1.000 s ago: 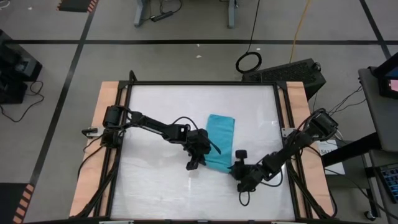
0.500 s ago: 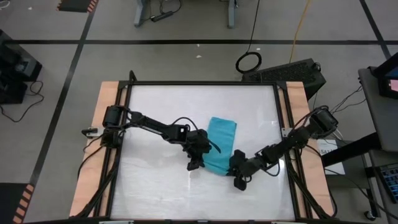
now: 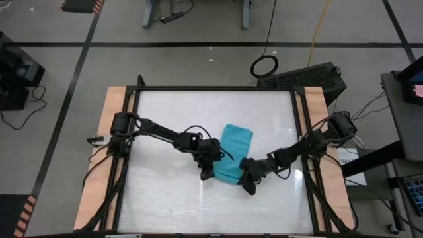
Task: Roll towel
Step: Roll the blue towel
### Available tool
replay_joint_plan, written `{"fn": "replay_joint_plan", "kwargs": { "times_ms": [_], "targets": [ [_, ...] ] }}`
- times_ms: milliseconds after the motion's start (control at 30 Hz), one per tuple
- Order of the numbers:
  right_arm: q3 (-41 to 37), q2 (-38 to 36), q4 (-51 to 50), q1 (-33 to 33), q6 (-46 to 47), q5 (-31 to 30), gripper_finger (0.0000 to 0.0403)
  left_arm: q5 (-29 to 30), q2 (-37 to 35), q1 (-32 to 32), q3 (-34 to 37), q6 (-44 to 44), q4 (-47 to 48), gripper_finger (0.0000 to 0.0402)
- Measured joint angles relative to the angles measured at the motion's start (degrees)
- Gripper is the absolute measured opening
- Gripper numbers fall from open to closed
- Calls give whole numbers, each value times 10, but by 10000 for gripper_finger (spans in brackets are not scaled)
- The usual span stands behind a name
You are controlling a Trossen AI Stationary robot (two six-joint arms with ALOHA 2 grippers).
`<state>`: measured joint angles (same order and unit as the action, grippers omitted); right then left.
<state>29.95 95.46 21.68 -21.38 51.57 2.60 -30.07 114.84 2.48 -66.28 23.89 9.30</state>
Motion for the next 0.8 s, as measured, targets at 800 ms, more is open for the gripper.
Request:
{"fn": "replay_joint_plan", "kwargs": {
  "times_ms": [800],
  "targets": [
    [1,-1,-17,47,43,116,13,-56,30,-1,-1,42,-2,41]
  ]
}}
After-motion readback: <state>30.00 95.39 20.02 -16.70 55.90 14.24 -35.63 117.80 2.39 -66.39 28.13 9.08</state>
